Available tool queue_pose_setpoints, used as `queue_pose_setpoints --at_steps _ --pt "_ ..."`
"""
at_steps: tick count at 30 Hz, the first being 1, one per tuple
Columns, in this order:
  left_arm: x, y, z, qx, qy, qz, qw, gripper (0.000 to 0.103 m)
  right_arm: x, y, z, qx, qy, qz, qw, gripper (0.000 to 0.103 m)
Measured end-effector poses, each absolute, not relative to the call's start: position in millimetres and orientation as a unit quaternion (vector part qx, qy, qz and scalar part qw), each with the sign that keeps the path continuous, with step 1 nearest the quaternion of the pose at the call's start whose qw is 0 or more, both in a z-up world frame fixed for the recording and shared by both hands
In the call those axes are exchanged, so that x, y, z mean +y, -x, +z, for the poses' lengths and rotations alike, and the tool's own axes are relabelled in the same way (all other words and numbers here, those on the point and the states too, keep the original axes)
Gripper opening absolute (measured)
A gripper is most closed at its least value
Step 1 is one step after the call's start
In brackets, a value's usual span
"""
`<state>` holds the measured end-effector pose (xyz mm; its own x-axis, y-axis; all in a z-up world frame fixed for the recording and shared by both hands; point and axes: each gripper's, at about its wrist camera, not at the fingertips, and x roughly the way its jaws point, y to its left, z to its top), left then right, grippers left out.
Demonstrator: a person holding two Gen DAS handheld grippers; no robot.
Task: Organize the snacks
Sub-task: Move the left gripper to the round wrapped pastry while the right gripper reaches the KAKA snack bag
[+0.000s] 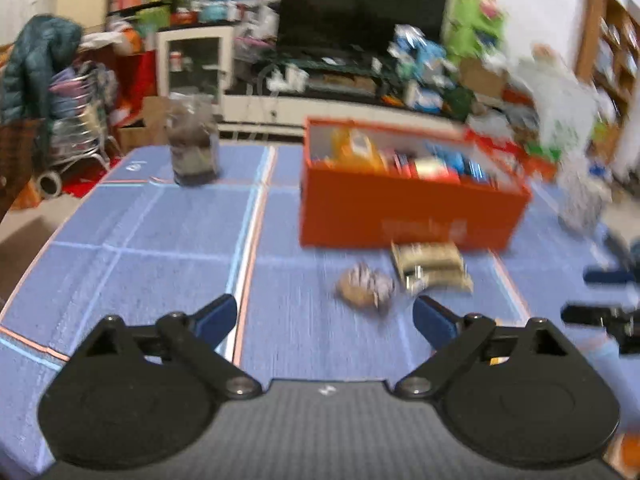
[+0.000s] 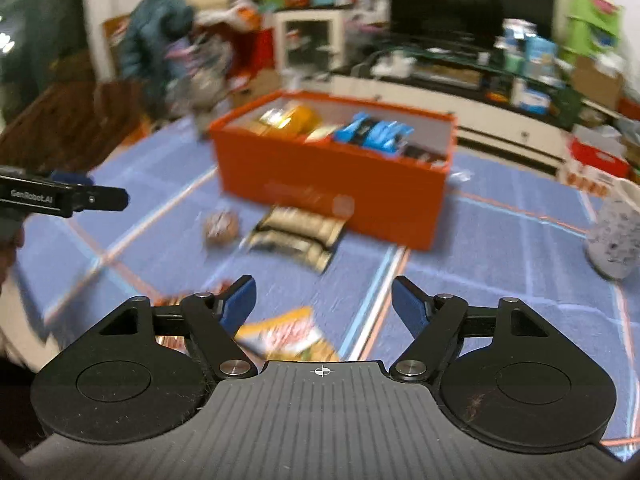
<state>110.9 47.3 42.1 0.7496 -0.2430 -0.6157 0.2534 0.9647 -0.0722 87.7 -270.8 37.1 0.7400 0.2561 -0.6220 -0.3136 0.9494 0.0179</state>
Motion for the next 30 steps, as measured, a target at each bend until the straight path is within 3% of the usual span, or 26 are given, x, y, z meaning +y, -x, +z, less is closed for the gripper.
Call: queue_pose_setpoints --at_steps 4,11,23,30 --pt "49 -118 28 0.342 -0.025 -0.122 0.931 0.094 -258 -93 11 0.352 0.083 0.179 0.915 0.066" --pt "44 -146 22 0.362 0.118 -0.091 0.92 0.1 -247 -104 -6 0.377 0.095 0.214 0.896 0.067" --pt "9 -192 -2 0.39 0.197 -0.01 0.9 0.1 -253 -118 -25 0.421 0.105 0.23 0.871 0.067" --pt "-7 -203 -18 0.401 0.171 0.026 0.899 0.096 -256 -110 -25 0.42 0.107 0.234 0.87 0.068"
